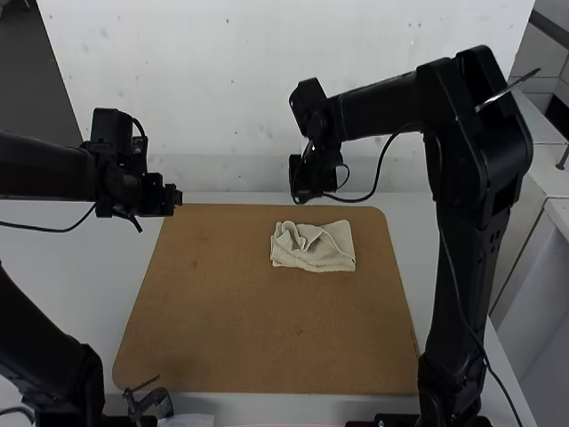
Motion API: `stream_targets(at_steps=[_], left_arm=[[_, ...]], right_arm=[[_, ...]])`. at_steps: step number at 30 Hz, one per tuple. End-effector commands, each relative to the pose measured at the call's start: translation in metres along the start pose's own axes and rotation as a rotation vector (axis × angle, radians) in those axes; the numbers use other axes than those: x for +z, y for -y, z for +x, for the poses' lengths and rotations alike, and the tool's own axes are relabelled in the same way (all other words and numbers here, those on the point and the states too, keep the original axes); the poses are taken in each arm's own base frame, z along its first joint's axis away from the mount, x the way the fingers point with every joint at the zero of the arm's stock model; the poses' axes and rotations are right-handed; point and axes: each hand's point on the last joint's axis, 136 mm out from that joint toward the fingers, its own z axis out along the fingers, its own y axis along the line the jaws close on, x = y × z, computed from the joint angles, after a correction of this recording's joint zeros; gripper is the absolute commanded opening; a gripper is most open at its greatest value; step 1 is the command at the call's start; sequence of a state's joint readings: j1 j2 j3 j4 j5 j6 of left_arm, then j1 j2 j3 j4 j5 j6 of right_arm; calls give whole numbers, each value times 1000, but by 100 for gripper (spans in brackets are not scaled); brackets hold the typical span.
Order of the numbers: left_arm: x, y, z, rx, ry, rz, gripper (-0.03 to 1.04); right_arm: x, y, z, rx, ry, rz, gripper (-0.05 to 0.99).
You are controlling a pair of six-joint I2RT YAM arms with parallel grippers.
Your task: Fold the towel.
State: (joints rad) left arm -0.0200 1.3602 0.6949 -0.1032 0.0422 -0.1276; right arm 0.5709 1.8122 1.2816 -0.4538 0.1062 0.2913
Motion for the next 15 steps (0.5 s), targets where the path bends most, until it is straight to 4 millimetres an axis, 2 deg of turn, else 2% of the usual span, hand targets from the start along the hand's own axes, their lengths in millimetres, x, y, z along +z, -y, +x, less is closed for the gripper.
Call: stream_targets(at_steps=[1,8,15], left_arm=[[-7,6,-7,21,36,20,97],[-7,6,-7,22,36,19,97],[-7,5,-7,20,36,15,97]], right_arm=[[18,11,19,-8,-47,30,2],[34,11,31,-11,-67,32,2],[47,3,44,-36,-97,32,2]])
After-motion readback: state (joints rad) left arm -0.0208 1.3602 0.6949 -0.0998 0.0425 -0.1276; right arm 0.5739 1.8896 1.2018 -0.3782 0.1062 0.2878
